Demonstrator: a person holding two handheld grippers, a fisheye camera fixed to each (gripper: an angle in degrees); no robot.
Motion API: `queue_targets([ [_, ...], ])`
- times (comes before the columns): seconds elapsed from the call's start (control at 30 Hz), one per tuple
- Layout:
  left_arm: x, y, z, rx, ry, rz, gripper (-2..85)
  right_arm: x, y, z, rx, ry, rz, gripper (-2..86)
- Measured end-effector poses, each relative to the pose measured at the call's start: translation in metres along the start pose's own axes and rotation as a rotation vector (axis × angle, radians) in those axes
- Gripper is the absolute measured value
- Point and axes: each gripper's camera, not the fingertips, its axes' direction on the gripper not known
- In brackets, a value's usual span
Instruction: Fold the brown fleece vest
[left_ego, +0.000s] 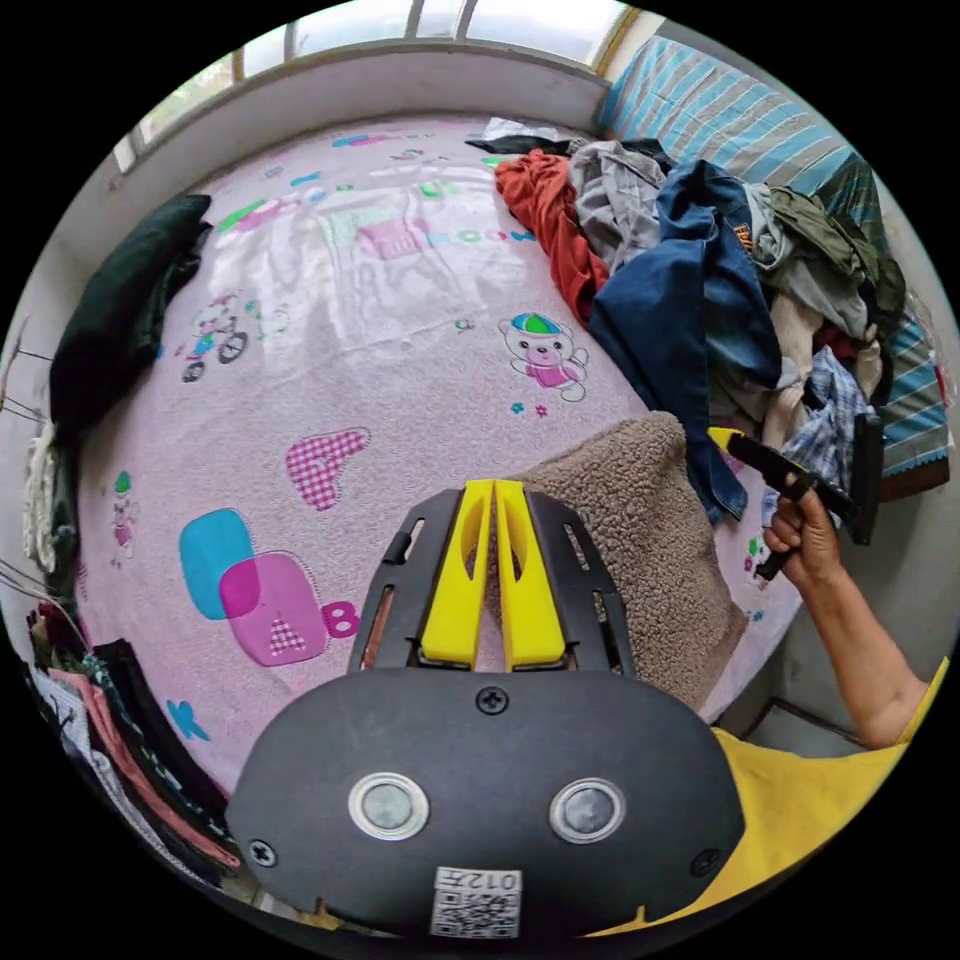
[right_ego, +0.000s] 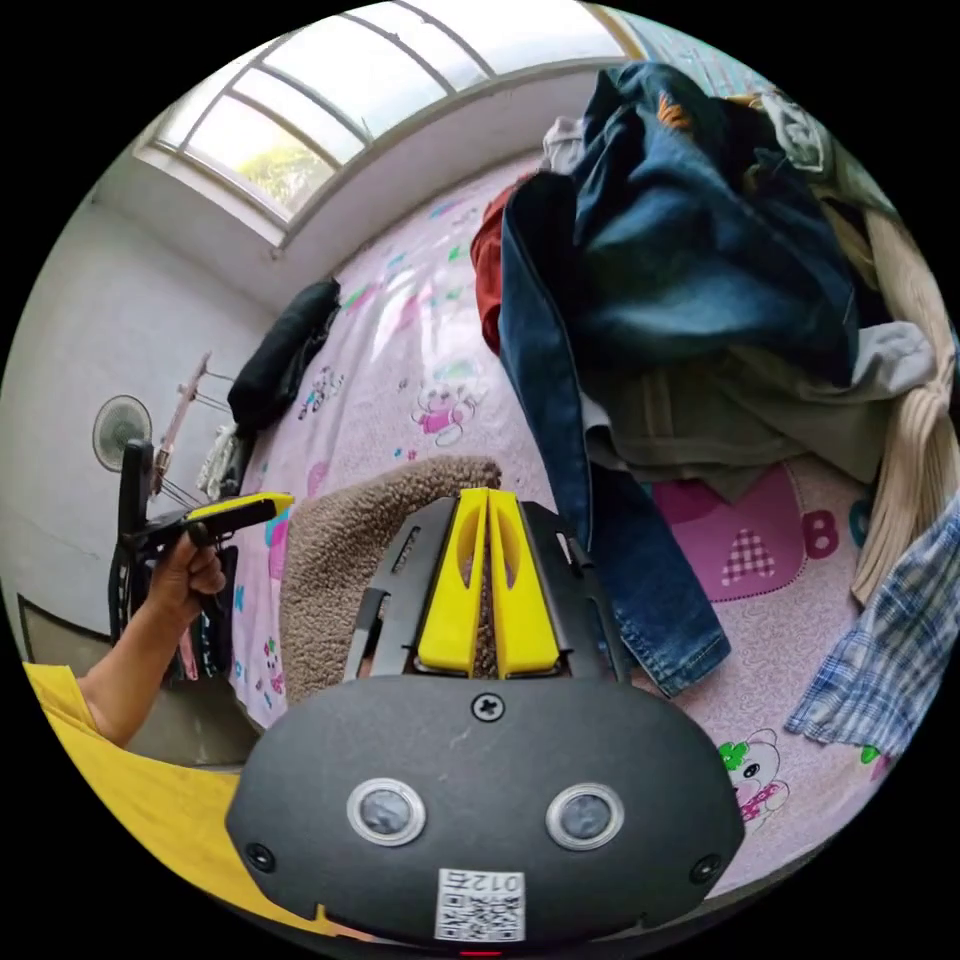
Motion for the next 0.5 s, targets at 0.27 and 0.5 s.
queue_targets([
  [0.27,0.046,0.032,0.029,-0.067,-0.130,0.167,0.0,-0.037,-0.027,0.105,-0.236,0.049,-0.078,0.0],
  [0.5,-0.005,0.052,0.013,0.000,0.105,0.011,0.1,-0.042,-0.032,0.080,-0.180,0.025,-0.098,-0.2],
])
